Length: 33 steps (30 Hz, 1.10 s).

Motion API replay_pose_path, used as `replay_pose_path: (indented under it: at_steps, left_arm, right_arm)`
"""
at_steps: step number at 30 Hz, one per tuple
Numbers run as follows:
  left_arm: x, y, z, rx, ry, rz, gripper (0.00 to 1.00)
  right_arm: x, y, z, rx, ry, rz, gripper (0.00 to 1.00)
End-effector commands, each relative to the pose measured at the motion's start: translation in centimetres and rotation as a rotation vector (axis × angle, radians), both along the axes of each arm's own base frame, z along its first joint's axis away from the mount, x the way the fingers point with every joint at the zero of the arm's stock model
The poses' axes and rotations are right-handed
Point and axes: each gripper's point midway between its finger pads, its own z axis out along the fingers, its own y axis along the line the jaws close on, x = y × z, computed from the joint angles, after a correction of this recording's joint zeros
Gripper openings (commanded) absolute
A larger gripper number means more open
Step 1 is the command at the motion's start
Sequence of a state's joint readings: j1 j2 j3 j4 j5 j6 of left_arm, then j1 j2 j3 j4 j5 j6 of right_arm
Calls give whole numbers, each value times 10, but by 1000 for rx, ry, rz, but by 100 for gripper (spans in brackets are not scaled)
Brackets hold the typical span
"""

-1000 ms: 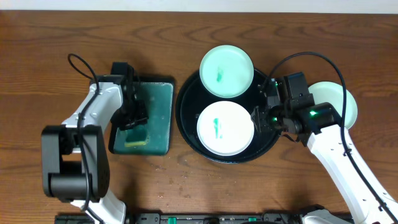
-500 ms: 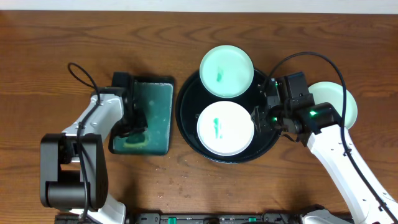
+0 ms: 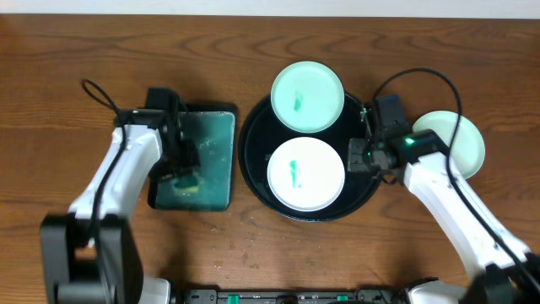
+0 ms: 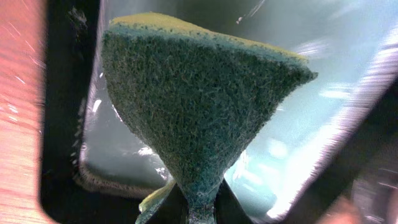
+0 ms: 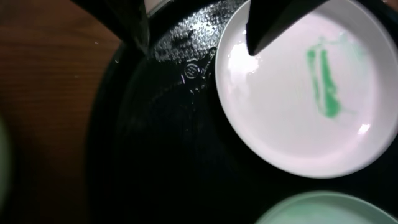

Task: Clean dirty plates on tray and stack at the side
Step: 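Scrub the white plate with the sponge while right gripper holds its rim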

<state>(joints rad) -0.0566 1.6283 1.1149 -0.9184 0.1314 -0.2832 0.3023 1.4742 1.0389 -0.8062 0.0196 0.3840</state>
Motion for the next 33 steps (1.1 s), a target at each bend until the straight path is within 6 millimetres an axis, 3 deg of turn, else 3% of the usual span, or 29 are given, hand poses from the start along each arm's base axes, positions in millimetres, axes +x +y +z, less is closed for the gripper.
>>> replay_pose_path:
  at_steps: [1, 5, 9, 13, 17, 19, 24, 27, 30, 33]
  left_arm:
    - [15, -16, 51, -28, -171, -61, 7]
    - [11, -35, 73, -63, -242, -116, 7]
    - [8, -68, 78, -162, -258, -188, 7]
    - [8, -91, 77, -200, -261, -222, 7]
    - [9, -108, 74, -214, -265, -248, 7]
    - [10, -118, 72, -223, -268, -258, 7]
    - [13, -159, 53, -262, -246, -270, 7]
    - [11, -200, 37, -336, -221, -318, 7]
    - [10, -236, 14, -373, -203, -350, 7]
    - [10, -259, -13, -387, -182, -338, 8]
  right_arm:
    - [1, 16, -23, 51, 78, 39, 52]
    - [-3, 39, -45, 133, 145, 187, 52]
    - [-1, 42, -65, 135, 183, 199, 50]
    - [-4, 42, -88, 123, 241, 197, 32]
    - [-12, 42, -106, 110, 297, 202, 5]
    - [-14, 43, -108, 111, 308, 206, 1]
    - [-16, 48, -108, 107, 306, 222, 1]
    - [-17, 49, -108, 107, 308, 225, 1]
    - [-18, 49, -108, 106, 312, 226, 1]
    - [-20, 48, -108, 104, 321, 226, 1]
